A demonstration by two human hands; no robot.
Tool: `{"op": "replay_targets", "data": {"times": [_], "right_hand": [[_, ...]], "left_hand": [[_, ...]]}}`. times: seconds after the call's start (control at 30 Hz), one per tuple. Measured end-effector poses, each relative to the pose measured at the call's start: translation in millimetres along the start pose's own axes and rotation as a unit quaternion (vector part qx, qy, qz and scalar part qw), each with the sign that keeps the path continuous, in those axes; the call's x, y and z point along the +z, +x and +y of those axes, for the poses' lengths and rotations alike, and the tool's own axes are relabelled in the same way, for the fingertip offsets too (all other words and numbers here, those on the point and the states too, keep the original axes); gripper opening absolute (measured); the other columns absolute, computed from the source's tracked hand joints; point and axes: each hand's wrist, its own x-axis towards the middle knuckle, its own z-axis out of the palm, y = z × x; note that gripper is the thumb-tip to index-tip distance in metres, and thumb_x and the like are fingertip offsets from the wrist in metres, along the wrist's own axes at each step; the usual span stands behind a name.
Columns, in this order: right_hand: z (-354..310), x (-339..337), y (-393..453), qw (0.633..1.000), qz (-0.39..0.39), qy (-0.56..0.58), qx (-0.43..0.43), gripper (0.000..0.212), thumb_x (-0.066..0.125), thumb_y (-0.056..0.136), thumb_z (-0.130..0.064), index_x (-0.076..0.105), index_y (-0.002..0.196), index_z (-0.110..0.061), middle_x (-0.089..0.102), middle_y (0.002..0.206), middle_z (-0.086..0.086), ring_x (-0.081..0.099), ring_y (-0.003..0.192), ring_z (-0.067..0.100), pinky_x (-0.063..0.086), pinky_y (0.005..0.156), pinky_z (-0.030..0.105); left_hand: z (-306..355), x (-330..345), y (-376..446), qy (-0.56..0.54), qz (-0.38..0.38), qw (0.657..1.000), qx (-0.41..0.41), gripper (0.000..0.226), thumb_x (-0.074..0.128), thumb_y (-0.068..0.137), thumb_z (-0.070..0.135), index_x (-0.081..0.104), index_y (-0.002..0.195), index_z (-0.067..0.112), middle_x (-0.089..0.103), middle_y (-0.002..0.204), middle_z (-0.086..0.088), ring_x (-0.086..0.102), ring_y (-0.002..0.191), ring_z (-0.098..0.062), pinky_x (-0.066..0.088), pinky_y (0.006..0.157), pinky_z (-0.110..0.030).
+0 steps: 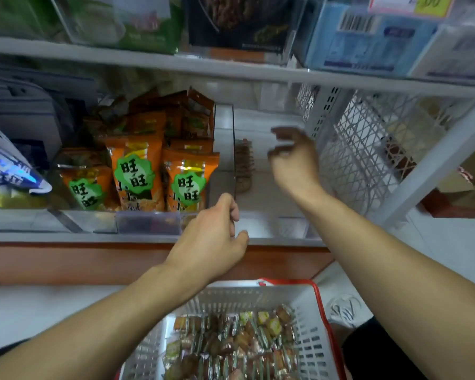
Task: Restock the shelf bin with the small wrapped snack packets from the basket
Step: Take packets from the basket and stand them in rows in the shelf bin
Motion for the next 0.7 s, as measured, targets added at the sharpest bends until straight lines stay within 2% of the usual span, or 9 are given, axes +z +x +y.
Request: {"op": "replay_targets", "data": {"times": [0.07,0.17,0.23,0.37,0.4,0.47,0.53,0.6,0.7], "right_hand": [[-19,-10,-30,0.978,0.122,0.127,-0.116,0.028,0.057,0.081,0.003,0.065,0.090,-0.022,0.068,0.092,-0.005,0.064,0.078,0.005,0.048,0.069,0.018],[-15,-6,-90,0.941,0.146,0.190,-0.238,0.024,0.055,0.077,0.009,0.060,0.076,-0.015,0.059,0.076,0.001,0.057,0.070,0.015,0.044,0.066,0.023],[14,9,-136,0.954,0.085,0.157,-0.240,0.020,0.054,0.076,0.011,0.057,0.071,-0.008,0.056,0.073,0.004,0.052,0.068,0.017,0.042,0.063,0.024],[116,32,-228,0.989,-0.138,-0.023,-0.053,0.022,0.056,0.081,0.003,0.058,0.073,-0.017,0.057,0.080,-0.002,0.050,0.071,0.014,0.044,0.064,0.030],[146,33,-250,0.966,-0.233,-0.110,0.002,0.023,0.057,0.086,-0.004,0.057,0.077,-0.025,0.059,0.089,-0.005,0.052,0.079,0.012,0.048,0.071,0.031],[200,27,-291,0.841,-0.443,-0.291,0.105,0.025,0.060,0.091,-0.017,0.059,0.107,-0.036,0.055,0.133,0.001,0.055,0.117,0.019,0.049,0.098,0.041],[236,23,-318,0.728,-0.557,-0.378,0.131,0.079,0.068,0.086,-0.024,0.027,0.153,-0.036,0.020,0.163,0.009,0.026,0.149,0.031,0.035,0.115,0.050],[248,31,-329,0.696,-0.592,-0.392,0.112,0.099,0.071,0.083,-0.027,0.009,0.159,-0.032,0.015,0.165,0.009,0.011,0.153,0.034,0.025,0.118,0.054],[255,51,-335,0.670,-0.618,-0.399,0.098,0.081,0.064,0.085,-0.029,0.024,0.155,-0.023,0.029,0.159,0.011,0.036,0.140,0.039,0.032,0.114,0.057]], "left_hand": [[-6,1,-7,0.057,-0.053,0.997,-0.003,0.025,0.068,0.086,0.030,0.043,0.081,0.030,0.061,0.070,0.007,0.060,0.067,-0.015,0.045,0.056,-0.034],[-23,13,-17,0.152,-0.176,0.972,-0.042,0.022,0.070,0.083,0.033,0.050,0.079,0.026,0.062,0.079,0.004,0.061,0.073,-0.020,0.046,0.060,-0.033],[-39,28,-23,0.227,-0.255,0.938,-0.055,0.019,0.071,0.084,0.035,0.054,0.084,0.025,0.065,0.089,0.000,0.062,0.079,-0.023,0.048,0.064,-0.033],[-79,76,-44,0.237,-0.362,0.898,-0.075,0.014,0.067,0.085,0.025,0.061,0.095,0.016,0.068,0.104,-0.010,0.063,0.091,-0.029,0.052,0.075,-0.034],[-90,90,-54,0.218,-0.384,0.893,-0.087,0.012,0.065,0.087,0.023,0.060,0.096,0.015,0.068,0.107,-0.011,0.063,0.093,-0.029,0.050,0.076,-0.033],[-114,116,-75,0.199,-0.428,0.875,-0.112,0.019,0.061,0.088,0.019,0.059,0.107,0.014,0.067,0.114,-0.012,0.063,0.103,-0.030,0.050,0.080,-0.033],[-137,137,-94,0.200,-0.460,0.857,-0.122,0.034,0.061,0.089,0.022,0.057,0.122,0.017,0.065,0.123,-0.013,0.063,0.110,-0.030,0.053,0.090,-0.037],[-153,154,-106,0.193,-0.466,0.854,-0.125,0.044,0.061,0.090,0.024,0.054,0.134,0.026,0.062,0.131,-0.009,0.064,0.112,-0.027,0.054,0.096,-0.037],[-164,177,-110,0.156,-0.449,0.867,-0.146,0.062,0.066,0.086,0.022,0.051,0.143,0.040,0.059,0.137,-0.001,0.063,0.115,-0.023,0.054,0.096,-0.033]]}}
